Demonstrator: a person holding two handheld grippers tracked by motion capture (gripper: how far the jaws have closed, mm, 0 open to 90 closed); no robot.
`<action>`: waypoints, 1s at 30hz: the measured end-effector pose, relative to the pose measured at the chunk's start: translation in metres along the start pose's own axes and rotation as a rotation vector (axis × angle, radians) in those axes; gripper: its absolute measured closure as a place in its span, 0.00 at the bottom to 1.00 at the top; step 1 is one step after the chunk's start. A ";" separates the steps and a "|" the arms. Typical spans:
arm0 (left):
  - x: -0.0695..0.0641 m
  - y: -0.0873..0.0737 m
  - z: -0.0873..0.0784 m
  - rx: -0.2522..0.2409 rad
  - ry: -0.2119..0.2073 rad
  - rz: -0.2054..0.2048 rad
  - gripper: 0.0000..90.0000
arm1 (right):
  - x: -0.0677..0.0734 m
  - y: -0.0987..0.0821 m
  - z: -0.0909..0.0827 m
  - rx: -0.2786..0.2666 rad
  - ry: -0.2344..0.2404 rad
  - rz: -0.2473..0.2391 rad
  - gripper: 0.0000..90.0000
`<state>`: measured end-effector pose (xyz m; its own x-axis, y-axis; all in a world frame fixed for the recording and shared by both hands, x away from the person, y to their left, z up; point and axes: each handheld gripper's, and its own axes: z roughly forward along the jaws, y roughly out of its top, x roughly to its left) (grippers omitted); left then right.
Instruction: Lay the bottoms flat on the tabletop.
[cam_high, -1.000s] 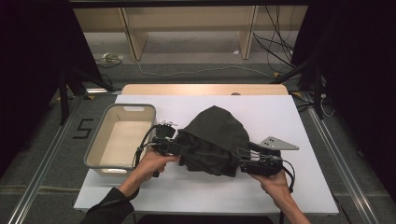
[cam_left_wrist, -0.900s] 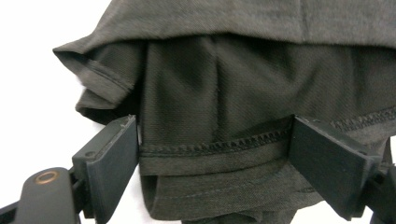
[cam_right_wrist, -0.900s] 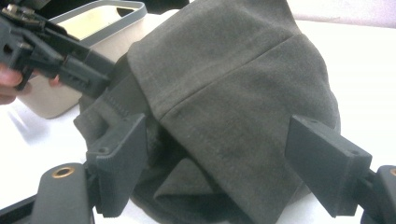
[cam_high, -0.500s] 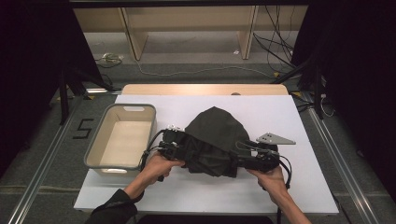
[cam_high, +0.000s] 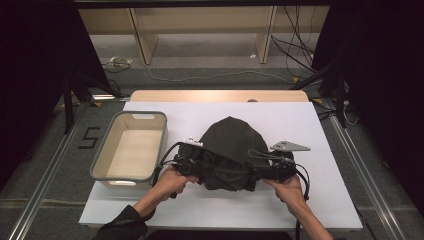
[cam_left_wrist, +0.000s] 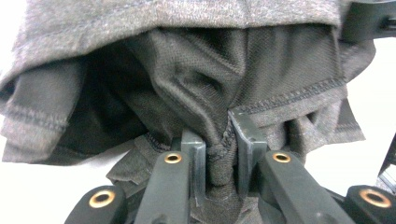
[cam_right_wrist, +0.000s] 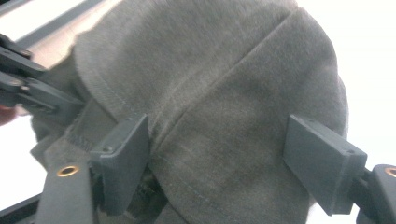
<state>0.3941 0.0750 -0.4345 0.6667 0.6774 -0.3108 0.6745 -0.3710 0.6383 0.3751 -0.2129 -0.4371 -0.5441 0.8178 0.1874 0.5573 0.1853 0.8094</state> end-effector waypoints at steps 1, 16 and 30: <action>-0.003 0.000 -0.001 0.003 -0.005 0.007 0.86 | -0.001 0.000 0.000 0.006 -0.003 0.000 0.29; -0.030 0.000 0.004 0.003 -0.053 0.063 0.82 | -0.012 0.005 0.000 0.051 -0.024 -0.023 0.90; -0.019 0.015 -0.026 -0.056 -0.062 0.041 0.47 | -0.051 0.008 -0.015 0.073 -0.177 -0.009 0.94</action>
<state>0.3836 0.0729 -0.4005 0.7132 0.6208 -0.3255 0.6286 -0.3608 0.6890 0.3980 -0.2613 -0.4320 -0.4341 0.8978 0.0739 0.6006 0.2273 0.7666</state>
